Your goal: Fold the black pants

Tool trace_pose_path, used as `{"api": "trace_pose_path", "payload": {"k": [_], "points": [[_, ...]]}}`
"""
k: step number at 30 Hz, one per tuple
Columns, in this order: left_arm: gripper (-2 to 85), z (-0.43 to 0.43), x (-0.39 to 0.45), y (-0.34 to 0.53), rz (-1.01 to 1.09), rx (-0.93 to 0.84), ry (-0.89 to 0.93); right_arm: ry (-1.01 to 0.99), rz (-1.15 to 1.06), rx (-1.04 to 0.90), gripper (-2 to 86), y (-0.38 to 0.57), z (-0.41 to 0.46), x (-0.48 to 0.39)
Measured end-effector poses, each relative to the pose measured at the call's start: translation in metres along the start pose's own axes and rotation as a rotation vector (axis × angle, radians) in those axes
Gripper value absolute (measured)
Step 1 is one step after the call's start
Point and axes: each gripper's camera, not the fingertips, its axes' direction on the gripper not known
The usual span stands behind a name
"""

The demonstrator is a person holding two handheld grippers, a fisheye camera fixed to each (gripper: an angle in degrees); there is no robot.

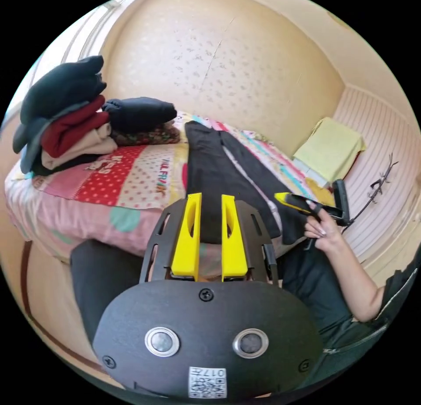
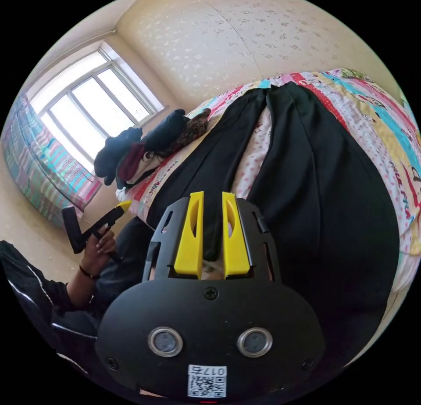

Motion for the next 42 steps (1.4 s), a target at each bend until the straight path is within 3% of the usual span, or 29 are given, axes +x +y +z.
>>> {"api": "trace_pose_path", "payload": {"k": [4,8,13,16,23,29,33,36,40,42], "points": [[6.5,0.009,-0.013,0.009,-0.054,-0.027,0.012,0.0,-0.002,0.024,7.5,0.036,-0.014,0.007],[8.4,0.032,-0.009,0.006,-0.045,-0.101,-0.003,-0.128,0.005,-0.061,7.9,0.044,-0.01,0.03],[7.9,0.077,-0.011,0.011,-0.127,-0.187,0.003,-0.144,-0.047,-0.115,8.1,0.049,-0.017,0.04],[7.3,0.087,-0.012,0.015,-0.147,-0.15,-0.003,-0.159,-0.026,-0.137,7.9,0.054,-0.015,0.044],[5.3,0.092,0.009,-0.001,-0.063,-0.207,-0.01,-0.117,-0.051,-0.175,5.0,0.059,-0.019,0.051],[2.4,0.037,0.027,-0.041,-0.066,-0.19,0.062,-0.361,0.038,-0.114,4.3,0.059,-0.06,0.061],[3.3,0.065,0.035,-0.024,-0.007,-0.3,-0.04,-0.257,0.003,-0.194,4.2,0.075,-0.047,0.063],[6.2,0.09,0.025,-0.002,-0.149,-0.358,-0.013,-0.164,-0.019,-0.296,4.5,0.08,-0.032,0.066],[13.3,0.083,0.016,0.016,-0.365,-0.327,0.014,-0.118,-0.062,-0.135,5.6,0.07,-0.097,0.072],[13.8,0.078,0.028,0.016,-0.37,-0.306,0.033,-0.04,-0.022,-0.023,6.1,0.071,-0.135,0.087]]}}
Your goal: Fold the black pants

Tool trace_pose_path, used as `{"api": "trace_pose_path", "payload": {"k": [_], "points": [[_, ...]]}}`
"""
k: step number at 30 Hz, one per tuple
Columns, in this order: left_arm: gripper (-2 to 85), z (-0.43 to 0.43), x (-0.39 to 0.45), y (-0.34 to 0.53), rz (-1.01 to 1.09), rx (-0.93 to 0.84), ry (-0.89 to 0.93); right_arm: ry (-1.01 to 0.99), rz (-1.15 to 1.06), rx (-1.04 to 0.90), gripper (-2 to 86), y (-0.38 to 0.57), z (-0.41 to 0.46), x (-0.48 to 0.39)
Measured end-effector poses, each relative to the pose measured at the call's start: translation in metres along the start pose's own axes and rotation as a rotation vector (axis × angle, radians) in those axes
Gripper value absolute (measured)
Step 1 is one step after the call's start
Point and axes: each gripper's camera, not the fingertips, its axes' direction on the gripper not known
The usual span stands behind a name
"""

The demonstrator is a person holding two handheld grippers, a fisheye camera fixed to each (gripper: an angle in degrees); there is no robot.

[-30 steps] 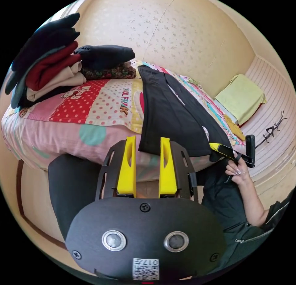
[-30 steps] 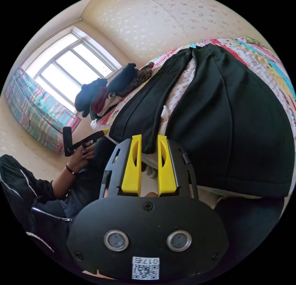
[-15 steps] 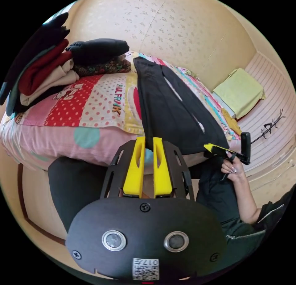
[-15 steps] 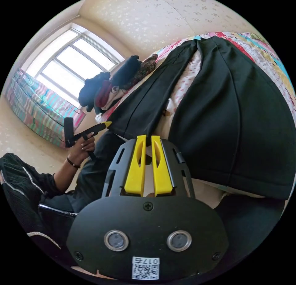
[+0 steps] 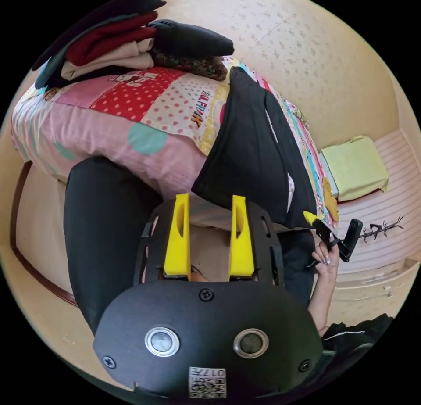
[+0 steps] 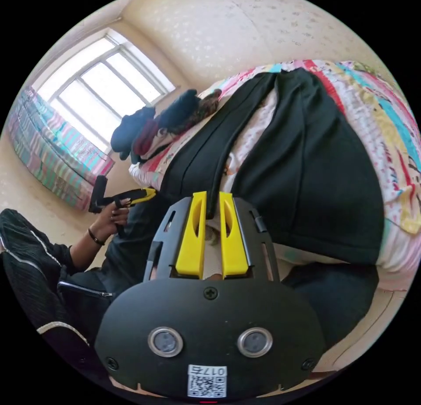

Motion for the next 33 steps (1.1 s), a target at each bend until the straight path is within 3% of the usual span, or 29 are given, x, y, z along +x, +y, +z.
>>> {"api": "trace_pose_path", "payload": {"k": [2,4,6,10,13,16,23,33], "points": [[13.8,-0.005,0.024,0.008,0.057,0.032,0.019,0.222,0.162,0.206,7.0,0.019,-0.053,0.03],[12.9,-0.006,0.067,0.021,0.192,0.084,0.08,0.372,0.304,0.308,7.1,0.041,-0.081,0.058],[12.4,0.004,0.104,0.033,0.322,0.1,0.129,0.397,0.43,0.306,7.4,0.061,-0.095,0.091],[12.5,0.049,0.176,0.054,0.54,0.003,0.235,0.081,0.535,0.388,10.0,0.099,-0.113,0.152],[12.5,0.078,0.207,0.066,0.566,-0.041,0.327,0.038,0.588,0.386,12.0,0.109,-0.118,0.176],[12.5,0.099,0.233,0.079,0.59,-0.094,0.365,-0.056,0.605,0.26,12.3,0.105,-0.105,0.197],[12.3,0.118,0.264,0.128,0.702,-0.101,0.317,-0.045,0.664,0.142,9.2,0.099,-0.089,0.22],[12.6,0.128,0.365,0.207,1.209,0.028,0.147,-0.279,0.471,0.26,3.7,0.071,-0.105,0.188]]}}
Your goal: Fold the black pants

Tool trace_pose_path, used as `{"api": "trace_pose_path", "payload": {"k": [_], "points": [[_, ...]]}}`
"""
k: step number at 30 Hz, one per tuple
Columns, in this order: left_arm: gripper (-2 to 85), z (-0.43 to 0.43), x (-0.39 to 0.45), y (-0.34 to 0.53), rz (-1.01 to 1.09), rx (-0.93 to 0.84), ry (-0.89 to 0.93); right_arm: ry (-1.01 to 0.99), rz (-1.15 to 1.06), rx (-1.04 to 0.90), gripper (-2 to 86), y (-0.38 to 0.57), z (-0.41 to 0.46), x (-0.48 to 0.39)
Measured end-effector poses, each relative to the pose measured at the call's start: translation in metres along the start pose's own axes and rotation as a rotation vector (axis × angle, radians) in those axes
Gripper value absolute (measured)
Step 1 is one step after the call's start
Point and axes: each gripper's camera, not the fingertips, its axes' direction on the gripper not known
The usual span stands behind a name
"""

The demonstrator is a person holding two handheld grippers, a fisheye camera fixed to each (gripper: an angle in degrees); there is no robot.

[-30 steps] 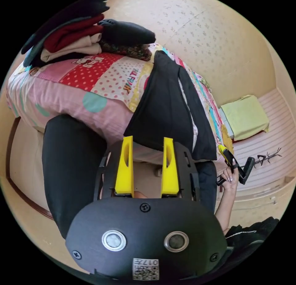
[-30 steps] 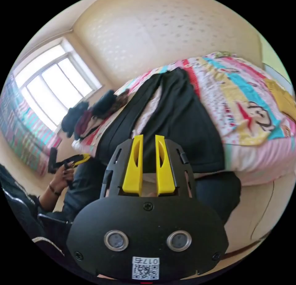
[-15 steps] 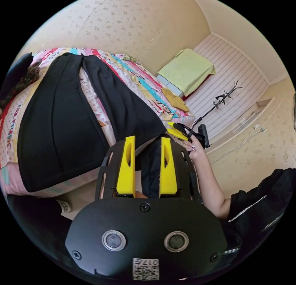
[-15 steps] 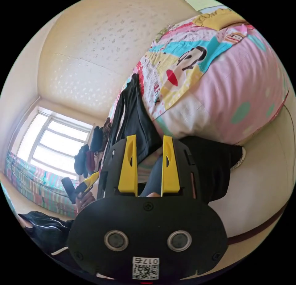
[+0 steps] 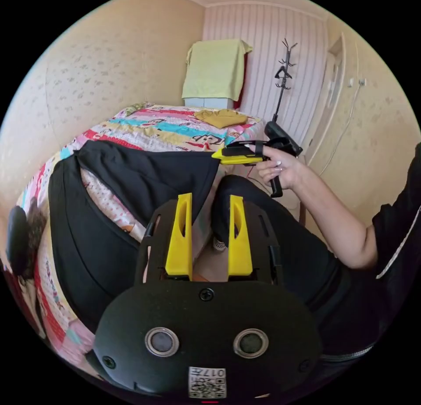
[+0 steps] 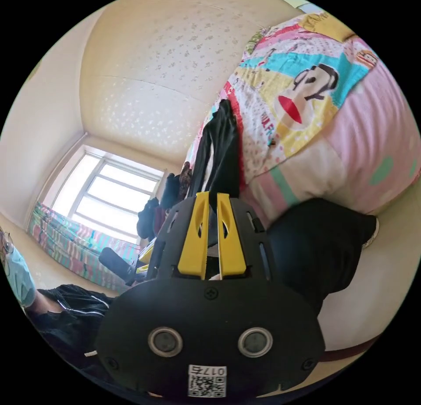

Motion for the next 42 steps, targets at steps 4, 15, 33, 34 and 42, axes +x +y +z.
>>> {"api": "trace_pose_path", "payload": {"k": [4,15,33,34,42], "points": [[13.4,0.033,0.015,-0.036,0.025,0.009,-0.034,0.041,-0.1,-0.086,3.4,-0.024,0.021,-0.04],[4.6,0.049,0.036,-0.065,-0.139,0.109,-0.387,0.067,-0.263,-0.3,3.9,-0.074,0.072,-0.09],[0.6,-0.052,-0.064,-0.028,-0.387,0.31,-0.07,0.171,0.011,-0.34,9.3,-0.377,0.286,-0.01],[0.6,-0.059,-0.074,-0.024,-0.401,0.327,-0.045,0.223,0.004,-0.375,10.6,-0.392,0.315,-0.004],[0.5,-0.089,-0.129,-0.005,-0.458,0.411,0.054,0.459,-0.014,-0.468,11.5,-0.464,0.456,0.012]]}}
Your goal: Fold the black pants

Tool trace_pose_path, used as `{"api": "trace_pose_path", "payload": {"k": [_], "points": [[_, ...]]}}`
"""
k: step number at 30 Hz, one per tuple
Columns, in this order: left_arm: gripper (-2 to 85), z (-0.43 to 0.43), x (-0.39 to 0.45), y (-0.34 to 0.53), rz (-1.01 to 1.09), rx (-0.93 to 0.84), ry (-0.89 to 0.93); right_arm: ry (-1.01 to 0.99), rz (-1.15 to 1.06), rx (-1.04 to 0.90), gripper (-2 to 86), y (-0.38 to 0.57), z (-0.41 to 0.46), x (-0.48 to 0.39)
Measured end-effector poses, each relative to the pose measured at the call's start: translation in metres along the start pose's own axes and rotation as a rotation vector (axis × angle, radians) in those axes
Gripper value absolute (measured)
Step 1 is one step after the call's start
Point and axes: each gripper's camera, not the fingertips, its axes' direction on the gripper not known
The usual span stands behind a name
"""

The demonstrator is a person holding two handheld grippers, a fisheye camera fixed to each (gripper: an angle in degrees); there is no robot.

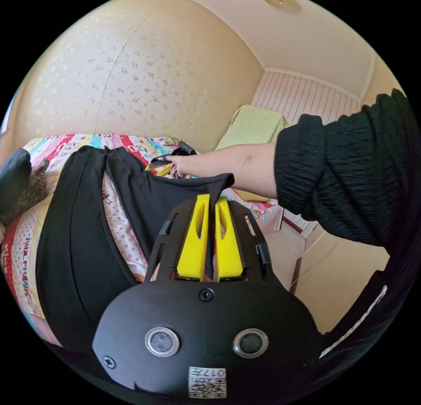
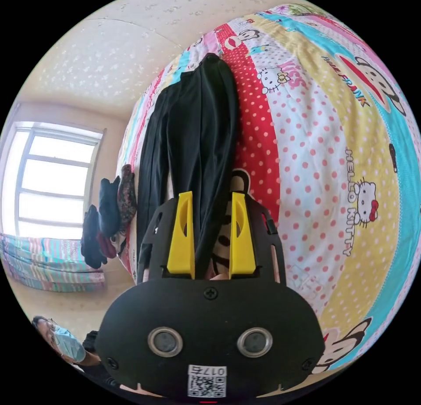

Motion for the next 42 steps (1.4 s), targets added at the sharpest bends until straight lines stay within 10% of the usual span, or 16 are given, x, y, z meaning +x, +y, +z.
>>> {"api": "trace_pose_path", "payload": {"k": [15,25,42], "points": [[1.4,-0.147,-0.09,-0.015,-0.195,0.09,-0.089,0.151,-0.23,0.074,1.1,-0.059,0.031,-0.239],[1.1,-0.268,-0.208,0.048,-0.58,0.088,-0.275,0.441,-0.32,-0.065,1.2,-0.041,0.241,-0.405],[1.4,-0.328,-0.302,0.071,-0.827,0.087,-0.277,-0.226,-0.524,-0.199,8.0,0.079,0.175,-0.36]]}}
